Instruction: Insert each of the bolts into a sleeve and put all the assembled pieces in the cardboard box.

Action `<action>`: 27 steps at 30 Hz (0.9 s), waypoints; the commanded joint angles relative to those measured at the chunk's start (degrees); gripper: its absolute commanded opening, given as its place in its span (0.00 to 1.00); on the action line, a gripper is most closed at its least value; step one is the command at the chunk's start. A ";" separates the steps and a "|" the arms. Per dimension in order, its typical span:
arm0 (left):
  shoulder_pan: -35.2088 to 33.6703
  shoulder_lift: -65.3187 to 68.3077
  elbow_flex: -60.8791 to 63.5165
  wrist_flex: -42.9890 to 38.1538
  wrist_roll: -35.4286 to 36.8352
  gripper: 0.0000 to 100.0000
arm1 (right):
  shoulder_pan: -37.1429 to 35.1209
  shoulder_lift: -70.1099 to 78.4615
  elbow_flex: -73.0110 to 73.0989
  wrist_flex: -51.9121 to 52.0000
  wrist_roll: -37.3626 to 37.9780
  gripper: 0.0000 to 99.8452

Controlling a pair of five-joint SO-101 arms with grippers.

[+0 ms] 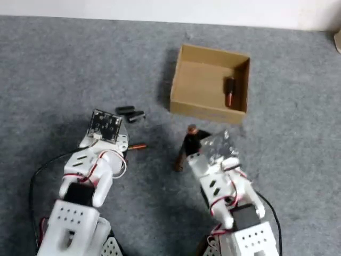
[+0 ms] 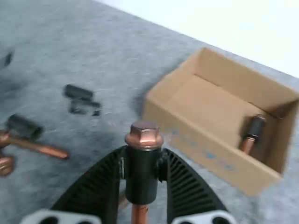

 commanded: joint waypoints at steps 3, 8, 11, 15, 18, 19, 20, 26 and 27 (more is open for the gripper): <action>-5.67 17.36 -9.36 -4.57 4.48 0.01 | 3.12 15.78 -12.35 -7.52 0.97 0.00; -7.69 28.88 -15.43 -4.57 6.51 0.01 | 4.79 32.31 -26.33 -7.60 1.05 0.00; -7.52 30.99 -16.48 -4.57 6.51 0.01 | 6.81 41.98 -35.65 -7.60 1.05 0.00; -7.52 30.99 -16.48 -4.57 6.51 0.01 | 9.71 54.46 -47.60 -7.34 1.05 0.00; -7.52 30.99 -16.48 -4.57 6.51 0.01 | 11.74 63.25 -54.90 -7.34 1.05 0.00; -7.52 30.99 -16.48 -4.57 6.51 0.01 | 12.44 65.98 -57.27 -7.34 1.05 0.00; -7.52 30.99 -16.48 -4.57 6.51 0.01 | 13.14 68.70 -59.47 -7.34 1.05 0.00; -7.43 30.99 -16.48 -4.57 6.51 0.01 | 16.84 84.00 -70.90 -7.25 1.05 0.00; -7.43 30.99 -16.48 -4.57 6.51 0.01 | 17.27 86.46 -72.40 -7.25 1.05 0.00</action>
